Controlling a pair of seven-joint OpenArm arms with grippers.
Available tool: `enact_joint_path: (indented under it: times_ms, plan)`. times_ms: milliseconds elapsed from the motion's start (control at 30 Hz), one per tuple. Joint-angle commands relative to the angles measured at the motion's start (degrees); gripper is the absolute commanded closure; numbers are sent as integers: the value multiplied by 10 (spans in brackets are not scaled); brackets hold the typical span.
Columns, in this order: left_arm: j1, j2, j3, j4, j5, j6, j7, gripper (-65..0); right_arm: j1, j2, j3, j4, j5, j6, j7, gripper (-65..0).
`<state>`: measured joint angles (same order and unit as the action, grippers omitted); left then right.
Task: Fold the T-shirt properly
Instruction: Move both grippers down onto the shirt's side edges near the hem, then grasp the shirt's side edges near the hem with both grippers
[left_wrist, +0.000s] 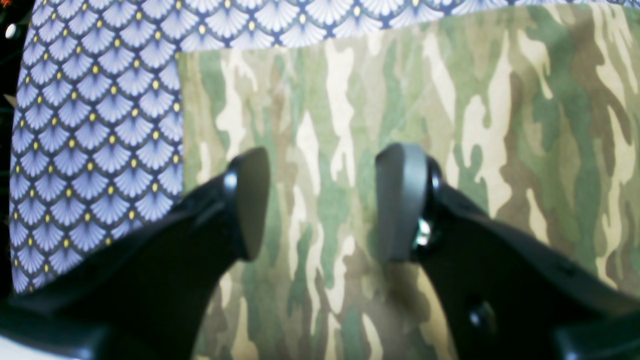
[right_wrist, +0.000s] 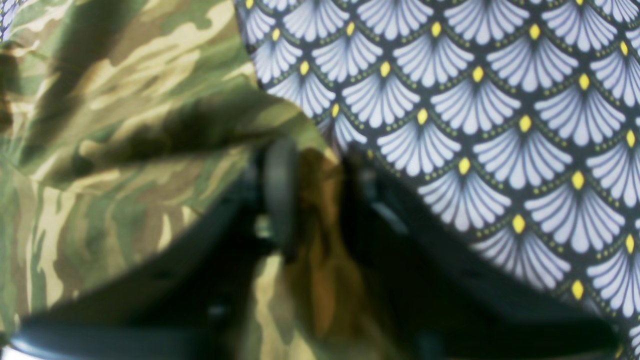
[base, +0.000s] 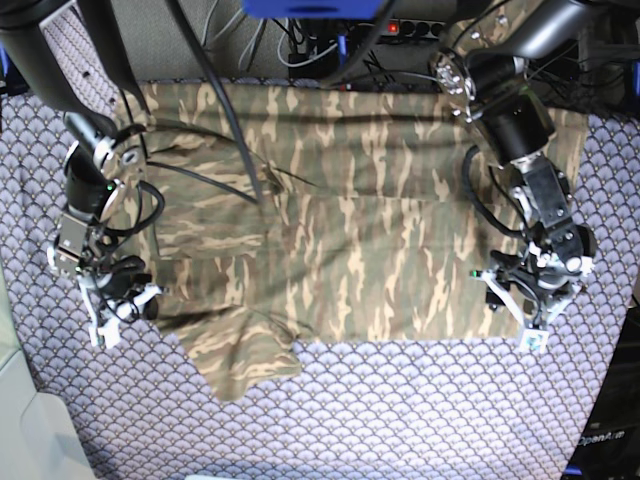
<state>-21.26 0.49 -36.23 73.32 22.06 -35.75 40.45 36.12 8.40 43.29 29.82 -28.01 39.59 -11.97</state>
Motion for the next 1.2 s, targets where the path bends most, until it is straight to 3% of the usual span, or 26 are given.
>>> enact_joint_path:
  times_ms: [0,100,367,767,900,1167]
  plan:
    - [-14,-4,1,13,-6,3,-11,-332,0,0,-3,0,-10,4,-23,-61]
    - [-14,-5,1,13,-6,3,-11,-332,-2,0,-3,0,-10,4,-23,0]
    - [-16,-5,1,14,-6,4,-13,-332,-2,10,-3,5,-10,4,-24,0]
    - [-16,-4,0,14,-5,5,-40,-332,-48,-8,-2,133,-9,4,-28,0]
    - [-16,-5,0,10,-6,45,-43,-332,-50,-8,-2,133,-9,4,-28,0]
    - [-23,-5,5,-48,-6,104,-131,-337,-50,-8,-2,133,-10,4,-28,0]
